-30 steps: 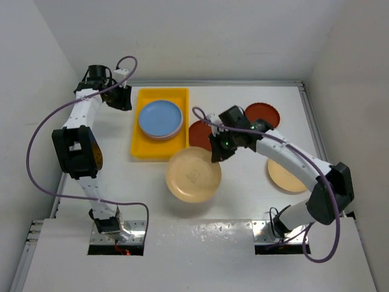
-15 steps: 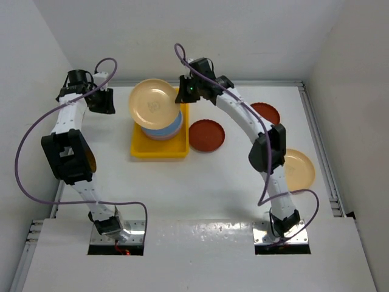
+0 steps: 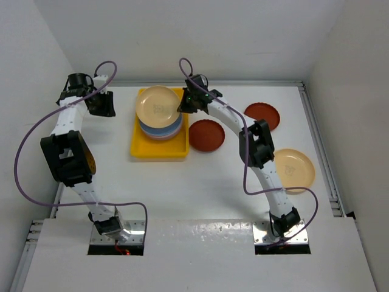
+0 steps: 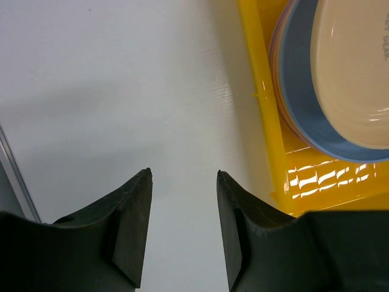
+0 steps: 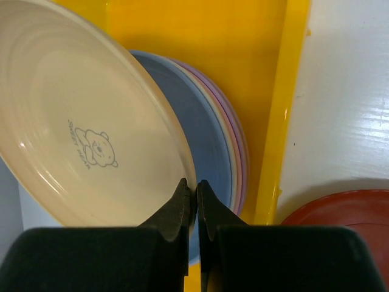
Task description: Place the plates into the plastic bin on the countertop
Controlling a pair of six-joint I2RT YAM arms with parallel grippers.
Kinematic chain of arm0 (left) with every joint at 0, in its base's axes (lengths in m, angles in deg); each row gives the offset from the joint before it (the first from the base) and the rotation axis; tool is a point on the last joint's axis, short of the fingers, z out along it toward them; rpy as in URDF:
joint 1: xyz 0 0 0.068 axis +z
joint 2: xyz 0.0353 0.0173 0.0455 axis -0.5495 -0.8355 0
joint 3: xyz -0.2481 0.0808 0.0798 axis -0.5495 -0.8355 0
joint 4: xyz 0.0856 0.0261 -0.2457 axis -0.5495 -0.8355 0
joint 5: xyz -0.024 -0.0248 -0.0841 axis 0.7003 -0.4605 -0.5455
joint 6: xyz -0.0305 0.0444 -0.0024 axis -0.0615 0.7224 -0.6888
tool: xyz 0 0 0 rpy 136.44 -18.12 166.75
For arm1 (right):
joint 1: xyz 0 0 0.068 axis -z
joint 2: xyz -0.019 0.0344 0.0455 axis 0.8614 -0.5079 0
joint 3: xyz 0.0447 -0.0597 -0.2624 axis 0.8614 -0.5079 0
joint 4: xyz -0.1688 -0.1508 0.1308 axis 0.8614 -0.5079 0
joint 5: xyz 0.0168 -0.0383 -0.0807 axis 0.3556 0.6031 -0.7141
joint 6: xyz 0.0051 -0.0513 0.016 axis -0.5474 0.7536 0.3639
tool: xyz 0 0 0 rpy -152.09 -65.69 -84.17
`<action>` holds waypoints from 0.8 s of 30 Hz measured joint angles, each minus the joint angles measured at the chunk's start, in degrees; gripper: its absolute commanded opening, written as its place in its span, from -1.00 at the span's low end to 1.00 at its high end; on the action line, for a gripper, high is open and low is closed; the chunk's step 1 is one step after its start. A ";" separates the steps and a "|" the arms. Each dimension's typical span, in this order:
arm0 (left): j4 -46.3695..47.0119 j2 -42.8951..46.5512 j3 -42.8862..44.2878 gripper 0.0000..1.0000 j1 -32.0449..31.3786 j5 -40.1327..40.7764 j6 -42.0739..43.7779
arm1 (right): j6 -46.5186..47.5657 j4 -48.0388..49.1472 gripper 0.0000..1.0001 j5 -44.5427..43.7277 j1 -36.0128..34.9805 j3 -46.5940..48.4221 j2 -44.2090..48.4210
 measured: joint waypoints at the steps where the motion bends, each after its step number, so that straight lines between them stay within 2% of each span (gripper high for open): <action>1: 0.22 0.00 -0.20 0.01 0.00 -0.09 -0.02 | -0.17 0.15 -1.00 -0.55 -0.11 -0.02 0.00; 4: 0.44 0.02 -0.98 0.01 0.22 -0.15 -0.02 | -0.70 0.33 -0.95 -1.01 -0.42 -0.13 -0.02; 9: 0.44 0.02 -1.66 0.01 0.48 -0.13 0.02 | -0.15 0.33 -0.65 -1.05 -1.03 -0.13 -0.22; 12: 0.48 0.02 -1.66 0.01 0.55 -0.15 0.02 | 0.72 0.26 -0.54 -1.60 -1.46 -0.20 -0.28; 13: 0.48 0.02 -1.66 0.01 0.63 -0.15 0.00 | 0.94 0.22 -0.41 -1.66 -1.57 -0.22 -0.28; 14: 0.48 0.02 -1.66 0.01 0.72 -0.13 0.02 | 1.18 0.22 -0.38 -1.86 -1.73 -0.26 -0.28; 19: 0.48 0.02 -1.66 0.01 1.01 -0.13 0.02 | 3.21 0.11 -0.38 -3.02 -2.05 -0.74 -0.28; 22: 0.50 0.02 -1.66 0.01 1.05 -0.13 0.00 | 5.01 0.09 -0.61 -4.55 -2.19 -1.20 -0.17; 23: 0.50 0.02 -1.66 0.01 1.05 -0.13 0.00 | 5.49 0.09 -0.75 -5.07 -2.21 -1.70 -0.02; 24: 0.48 0.02 -1.64 0.01 1.05 -0.13 0.02 | 6.03 0.11 -0.75 -5.38 -2.23 -2.34 0.22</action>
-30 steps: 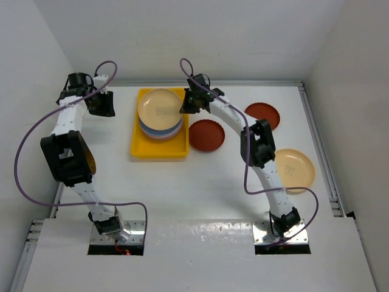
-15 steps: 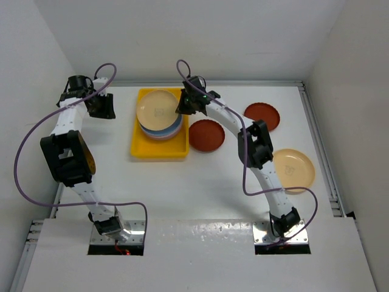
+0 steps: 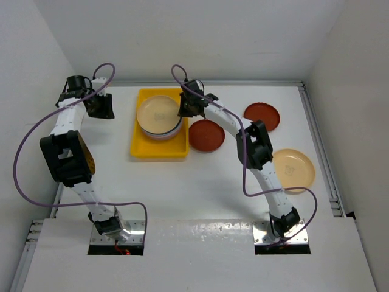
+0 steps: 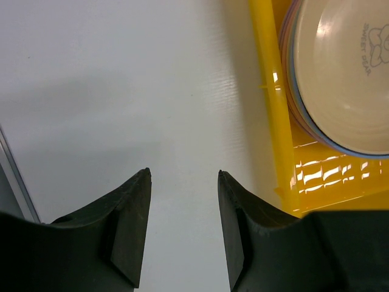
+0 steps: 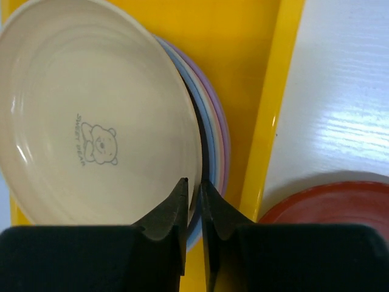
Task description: Place the plates into the plastic bin on the countertop
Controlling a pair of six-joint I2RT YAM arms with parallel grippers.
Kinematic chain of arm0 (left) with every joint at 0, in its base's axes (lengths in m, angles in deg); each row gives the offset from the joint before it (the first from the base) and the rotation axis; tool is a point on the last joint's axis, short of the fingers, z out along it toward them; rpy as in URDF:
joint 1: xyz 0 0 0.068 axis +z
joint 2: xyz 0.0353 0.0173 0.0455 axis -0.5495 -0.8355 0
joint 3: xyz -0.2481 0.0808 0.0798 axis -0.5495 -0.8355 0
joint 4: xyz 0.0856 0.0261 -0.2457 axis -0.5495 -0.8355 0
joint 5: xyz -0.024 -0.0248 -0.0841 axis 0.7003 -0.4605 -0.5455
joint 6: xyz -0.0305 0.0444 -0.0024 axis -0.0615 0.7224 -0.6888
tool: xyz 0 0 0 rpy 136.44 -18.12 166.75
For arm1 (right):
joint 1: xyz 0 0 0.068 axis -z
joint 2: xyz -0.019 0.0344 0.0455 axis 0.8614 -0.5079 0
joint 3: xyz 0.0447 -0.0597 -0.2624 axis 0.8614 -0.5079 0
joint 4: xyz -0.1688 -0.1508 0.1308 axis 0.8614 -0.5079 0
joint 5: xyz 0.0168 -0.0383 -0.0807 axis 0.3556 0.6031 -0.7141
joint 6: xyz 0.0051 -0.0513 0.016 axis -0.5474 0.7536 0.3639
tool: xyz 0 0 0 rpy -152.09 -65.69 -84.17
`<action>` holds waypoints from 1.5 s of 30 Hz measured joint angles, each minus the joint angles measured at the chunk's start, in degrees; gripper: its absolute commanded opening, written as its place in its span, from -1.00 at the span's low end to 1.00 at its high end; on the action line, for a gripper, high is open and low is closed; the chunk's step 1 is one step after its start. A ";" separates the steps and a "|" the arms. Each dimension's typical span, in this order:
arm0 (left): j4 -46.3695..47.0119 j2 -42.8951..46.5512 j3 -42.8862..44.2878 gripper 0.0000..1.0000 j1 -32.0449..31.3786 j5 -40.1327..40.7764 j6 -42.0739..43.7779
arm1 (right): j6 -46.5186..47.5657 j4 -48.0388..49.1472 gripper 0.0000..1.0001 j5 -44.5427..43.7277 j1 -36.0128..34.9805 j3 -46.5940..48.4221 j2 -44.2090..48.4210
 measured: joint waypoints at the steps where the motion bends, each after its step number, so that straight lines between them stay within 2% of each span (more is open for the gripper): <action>1: -0.02 0.00 0.07 0.01 0.02 0.00 -0.02 | 0.28 0.07 -0.72 -0.33 -0.04 -0.90 0.44; 2: -0.02 0.00 0.17 0.01 0.02 0.00 0.00 | 0.48 0.15 -0.49 -0.50 -0.09 -1.73 0.92; 3: -0.04 0.00 0.42 0.01 0.02 0.00 0.00 | 0.74 -0.04 -0.37 -0.68 -0.13 -2.62 1.66; 4: -0.02 0.00 0.72 0.01 0.02 0.00 0.00 | 0.83 -0.24 -0.29 -0.76 -0.15 -3.13 2.14; 7: 0.07 0.00 1.46 0.01 0.02 0.00 0.00 | 2.36 -0.20 -0.27 -0.72 -0.31 -3.43 2.91; 11: 0.22 0.00 1.57 0.01 0.02 0.00 0.00 | 3.93 -0.28 -0.04 -1.14 -0.74 -3.43 3.17; 14: 0.24 0.00 1.57 0.01 0.02 0.00 0.00 | 5.09 -1.07 0.23 -1.44 -0.85 -3.43 3.89; 15: 0.24 0.00 1.60 0.01 0.02 0.00 -0.02 | 5.84 -1.57 0.42 -1.51 -0.83 -3.43 4.55; 16: 0.17 0.00 1.68 0.01 0.02 0.00 -0.02 | 6.45 -2.16 0.51 -1.51 -0.81 -3.45 5.53; 19: -0.17 -0.04 3.15 0.01 0.00 -0.09 -0.04 | 9.84 -5.66 0.61 -0.35 0.52 -4.96 11.78; 21: -0.17 -0.04 4.87 0.01 -0.39 -0.15 -0.04 | 12.07 -7.74 0.68 1.62 3.98 -10.32 20.44; 23: 0.02 -0.04 6.45 0.01 -0.70 -0.20 -0.04 | 13.94 -9.70 0.72 1.70 9.99 -18.34 30.49; 26: 0.50 -0.04 7.80 0.01 -1.79 -0.28 -0.31 | 15.06 -13.46 0.72 -3.19 24.48 -34.03 46.10; 29: 0.59 -0.15 7.91 0.03 -3.23 -0.79 -0.48 | 13.66 -15.96 0.72 -7.56 38.88 -49.11 55.49; 32: 0.48 -0.85 8.24 0.03 -4.37 -1.42 -0.68 | 11.19 -19.26 0.70 -9.68 49.94 -63.67 61.42; 37: 0.42 -2.16 9.18 0.03 -5.20 -2.34 -0.66 | 6.71 -19.89 0.70 -10.67 61.48 -77.90 68.48; 42: 0.22 -3.02 11.74 0.03 -5.20 -2.40 -0.59 | 3.87 -16.15 0.63 -10.40 66.62 -82.51 68.94; 45: -0.63 -3.23 14.73 0.06 -5.20 -2.40 -0.13 | 2.73 -12.17 0.50 -9.62 68.50 -84.46 67.67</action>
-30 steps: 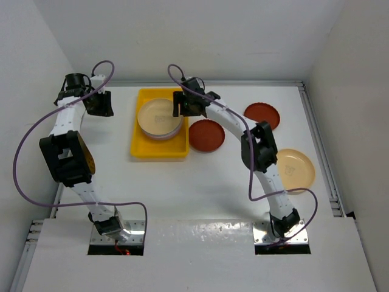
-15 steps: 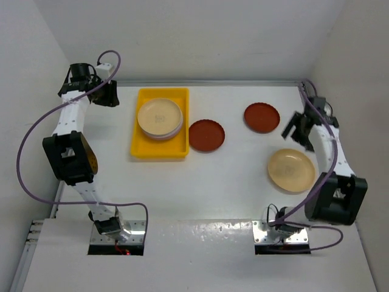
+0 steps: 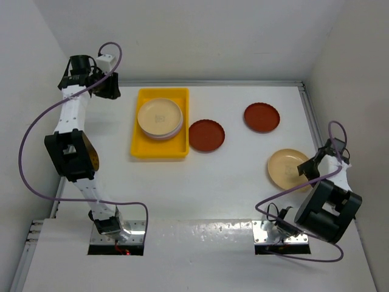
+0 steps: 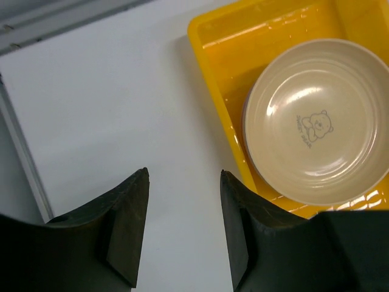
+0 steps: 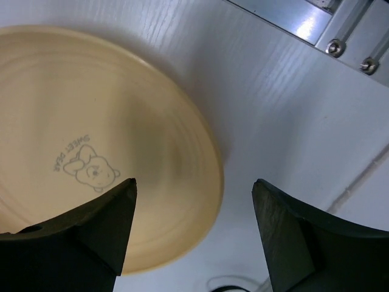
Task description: Place the plates into the plastic bin on the countertop
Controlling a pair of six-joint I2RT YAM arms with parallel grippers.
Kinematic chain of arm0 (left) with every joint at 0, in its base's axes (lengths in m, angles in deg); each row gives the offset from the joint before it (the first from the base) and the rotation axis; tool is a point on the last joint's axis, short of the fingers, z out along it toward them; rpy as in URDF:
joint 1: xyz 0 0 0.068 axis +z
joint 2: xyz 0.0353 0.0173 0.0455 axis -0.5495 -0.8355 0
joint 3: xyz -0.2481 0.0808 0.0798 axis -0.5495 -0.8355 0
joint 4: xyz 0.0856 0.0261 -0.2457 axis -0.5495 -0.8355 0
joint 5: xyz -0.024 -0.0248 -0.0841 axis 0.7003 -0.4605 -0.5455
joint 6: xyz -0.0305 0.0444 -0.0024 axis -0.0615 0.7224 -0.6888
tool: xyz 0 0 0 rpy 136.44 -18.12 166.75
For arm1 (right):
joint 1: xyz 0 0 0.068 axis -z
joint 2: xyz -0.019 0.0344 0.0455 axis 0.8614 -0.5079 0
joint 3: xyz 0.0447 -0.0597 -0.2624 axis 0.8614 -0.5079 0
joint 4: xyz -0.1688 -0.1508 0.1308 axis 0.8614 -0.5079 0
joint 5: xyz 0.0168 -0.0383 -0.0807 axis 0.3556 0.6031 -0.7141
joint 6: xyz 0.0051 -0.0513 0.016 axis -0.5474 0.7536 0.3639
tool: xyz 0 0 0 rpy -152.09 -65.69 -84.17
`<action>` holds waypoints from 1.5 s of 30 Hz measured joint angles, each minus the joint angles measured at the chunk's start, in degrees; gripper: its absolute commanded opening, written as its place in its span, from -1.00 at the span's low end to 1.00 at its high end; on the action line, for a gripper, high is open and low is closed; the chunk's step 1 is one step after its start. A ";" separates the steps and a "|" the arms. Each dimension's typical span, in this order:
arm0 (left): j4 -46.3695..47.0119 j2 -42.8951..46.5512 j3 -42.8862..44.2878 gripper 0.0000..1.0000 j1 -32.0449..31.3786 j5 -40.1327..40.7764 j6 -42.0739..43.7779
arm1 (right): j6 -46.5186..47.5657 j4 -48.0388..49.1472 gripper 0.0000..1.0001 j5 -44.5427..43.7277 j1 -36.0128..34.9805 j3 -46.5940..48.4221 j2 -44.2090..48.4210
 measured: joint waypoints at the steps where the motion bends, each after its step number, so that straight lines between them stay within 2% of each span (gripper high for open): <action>1: -0.13 -0.04 1.29 0.08 0.00 0.02 0.20 | -0.37 1.86 0.46 0.66 0.55 -1.14 -0.35; 5: -0.02 -0.04 4.52 0.11 0.00 0.02 1.18 | -1.95 7.56 0.20 2.67 0.81 -5.11 -1.73; 6: -0.07 -0.04 4.92 0.11 0.00 0.02 1.27 | -2.27 8.68 0.05 3.10 0.81 -5.90 -2.36; 8: -0.13 -0.07 5.09 0.11 0.00 0.09 1.49 | -2.71 10.38 -0.14 3.78 0.81 -7.04 -3.52; 9: -0.33 -0.04 5.09 0.11 0.00 0.11 1.53 | -3.04 11.10 -0.44 4.24 0.81 -7.39 -3.85; 12: -1.11 -0.07 5.09 0.14 0.00 0.15 1.68 | -2.84 12.87 -1.00 4.83 1.05 -7.45 -3.67; 16: -1.92 -0.07 5.09 0.14 0.00 0.26 2.34 | -2.71 14.21 -1.00 6.75 1.42 -7.50 -1.79; 20: -2.78 -0.07 5.25 0.14 -0.24 0.11 2.71 | -2.03 12.20 -1.00 4.59 -0.20 -6.80 4.61; 25: -4.94 -0.09 7.96 0.17 -1.40 -1.44 2.71 | -0.39 9.33 -1.00 -2.64 -10.49 1.11 13.33; 29: -5.27 -0.09 11.45 0.22 -4.24 -4.39 2.69 | 1.05 10.03 -1.00 -6.58 -22.01 15.13 11.89; 32: -5.53 -0.09 12.94 0.25 -6.45 -7.80 2.69 | 2.91 11.82 -1.00 -8.20 -32.89 27.54 5.11; 37: -6.27 -0.09 12.85 0.27 -10.62 -10.91 2.49 | 7.34 11.67 -1.00 -3.67 -49.75 48.04 -15.32; 41: -7.15 0.00 10.23 0.27 -13.07 -12.90 2.51 | 11.39 5.16 -1.00 4.83 -58.99 70.53 -37.94; 45: -8.04 0.55 5.09 0.27 -13.70 -13.77 2.67 | 13.70 1.99 -1.00 10.51 -64.02 78.51 -48.13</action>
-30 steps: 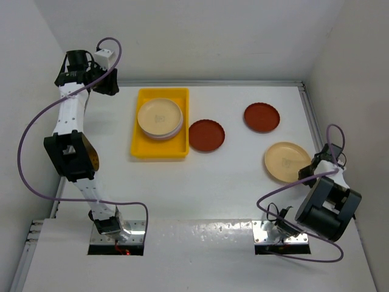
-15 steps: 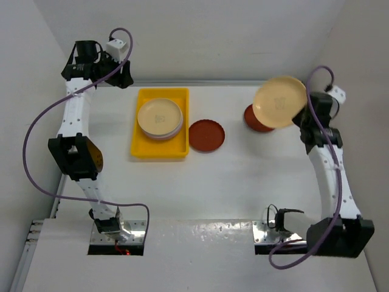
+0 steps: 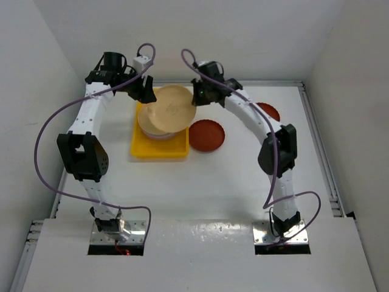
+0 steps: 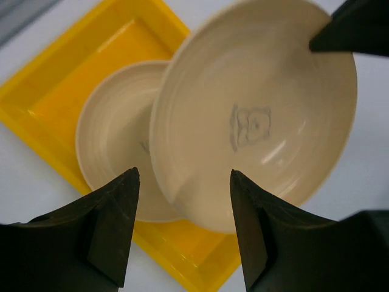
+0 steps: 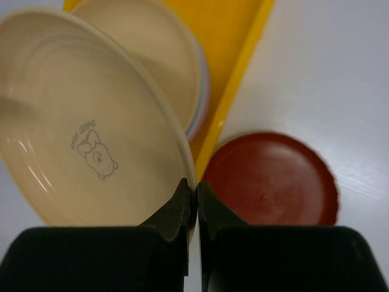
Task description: Place the plates into the plastic bin on the countertop
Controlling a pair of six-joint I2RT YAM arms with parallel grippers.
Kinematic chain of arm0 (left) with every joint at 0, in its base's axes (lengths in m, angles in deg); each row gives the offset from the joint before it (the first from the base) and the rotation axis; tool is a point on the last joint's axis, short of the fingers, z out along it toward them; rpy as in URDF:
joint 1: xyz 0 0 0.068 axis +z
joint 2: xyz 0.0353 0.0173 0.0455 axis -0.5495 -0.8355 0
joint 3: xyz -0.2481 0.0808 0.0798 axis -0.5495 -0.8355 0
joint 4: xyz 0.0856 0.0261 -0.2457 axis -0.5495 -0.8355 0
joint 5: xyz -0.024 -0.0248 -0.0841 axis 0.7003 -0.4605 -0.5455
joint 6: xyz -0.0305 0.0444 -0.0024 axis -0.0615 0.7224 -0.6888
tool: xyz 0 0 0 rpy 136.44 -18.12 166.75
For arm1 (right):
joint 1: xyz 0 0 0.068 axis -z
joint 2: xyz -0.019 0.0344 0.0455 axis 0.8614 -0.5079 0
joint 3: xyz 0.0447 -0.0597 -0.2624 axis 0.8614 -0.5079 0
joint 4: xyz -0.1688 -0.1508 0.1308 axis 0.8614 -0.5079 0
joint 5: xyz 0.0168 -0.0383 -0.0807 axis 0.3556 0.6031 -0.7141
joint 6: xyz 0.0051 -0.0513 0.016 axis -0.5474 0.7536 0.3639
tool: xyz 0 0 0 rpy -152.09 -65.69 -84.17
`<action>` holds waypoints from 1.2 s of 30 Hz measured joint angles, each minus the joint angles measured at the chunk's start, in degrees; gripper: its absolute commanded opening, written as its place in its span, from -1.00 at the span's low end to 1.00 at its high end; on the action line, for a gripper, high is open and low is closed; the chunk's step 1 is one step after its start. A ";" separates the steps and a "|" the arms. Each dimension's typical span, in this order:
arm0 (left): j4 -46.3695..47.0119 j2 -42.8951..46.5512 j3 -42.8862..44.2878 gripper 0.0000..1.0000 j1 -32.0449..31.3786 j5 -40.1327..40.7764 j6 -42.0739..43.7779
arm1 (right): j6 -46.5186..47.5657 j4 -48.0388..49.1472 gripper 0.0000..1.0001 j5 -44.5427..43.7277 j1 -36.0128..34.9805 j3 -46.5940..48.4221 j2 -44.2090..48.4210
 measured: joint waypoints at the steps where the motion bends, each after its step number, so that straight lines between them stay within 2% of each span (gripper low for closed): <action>1: 0.07 0.24 -1.81 0.27 -0.02 0.11 0.02 | 0.39 -0.44 -1.00 1.66 -1.25 0.02 -1.05; 4: -0.48 0.35 -5.92 0.21 -0.11 1.75 0.04 | 0.61 -0.98 -1.00 5.81 -3.50 -1.38 -1.60; 8: -1.25 0.35 -8.52 0.03 -0.44 4.72 -0.04 | -0.37 1.11 -1.00 10.03 -3.41 -4.17 -0.24; 11: -1.07 0.35 -8.68 -0.30 -0.46 6.14 -0.20 | -1.33 2.56 -1.00 11.78 -2.60 -5.68 0.87; 12: -0.92 0.35 -8.68 -0.50 -0.46 6.51 -0.24 | -1.49 2.80 -1.00 12.00 -2.43 -5.99 1.09; 14: -0.74 0.35 -8.68 -0.68 -0.46 6.91 -0.15 | -2.08 3.63 -1.00 12.50 -1.97 -7.02 1.46; 15: -0.72 0.35 -8.68 -0.88 -0.48 6.86 -0.26 | -2.51 4.09 -1.00 12.74 -1.81 -7.74 1.60; 16: -0.72 0.37 -8.68 -0.99 -0.55 6.93 -0.48 | -2.73 4.48 -1.00 12.79 -1.79 -8.41 1.66; 19: -0.76 0.39 -8.68 -1.00 -0.59 6.95 -0.92 | -2.95 5.29 -0.97 12.92 -1.81 -10.29 1.73; 20: -0.76 0.39 -8.68 -1.00 -0.59 6.97 -1.09 | -3.10 5.40 -0.88 13.03 -1.81 -10.67 1.73; 21: -0.79 0.42 -8.68 -1.00 -0.57 7.23 -1.49 | -3.30 5.42 -0.72 13.07 -1.81 -10.71 1.73; 22: -0.74 0.39 -8.68 -1.00 -0.52 7.50 -1.86 | -3.74 5.68 -0.42 13.25 -1.86 -10.71 1.73; 23: -0.61 0.39 -8.66 -1.00 -0.24 7.98 -2.36 | -4.04 5.92 -0.30 13.25 -1.86 -10.71 1.75; 24: -0.44 0.37 -8.55 -1.00 0.04 8.39 -3.17 | -4.39 6.27 -0.04 13.40 -1.84 -10.71 1.75; 25: -0.31 0.31 -8.37 -1.00 0.31 9.01 -3.87 | -4.76 6.58 0.02 13.53 -1.81 -10.71 1.75; 27: -0.24 -0.61 -6.58 -1.00 1.57 9.81 -5.66 | -5.79 6.58 0.10 13.75 -1.75 -10.54 1.75; 31: 1.46 -4.00 -1.20 -1.00 4.74 12.20 -8.46 | -6.58 6.47 0.10 13.88 -1.27 -10.51 1.79; 36: 2.69 -8.22 -0.35 -1.00 6.58 14.75 -10.27 | -6.78 6.29 0.10 13.25 -0.26 -13.70 4.15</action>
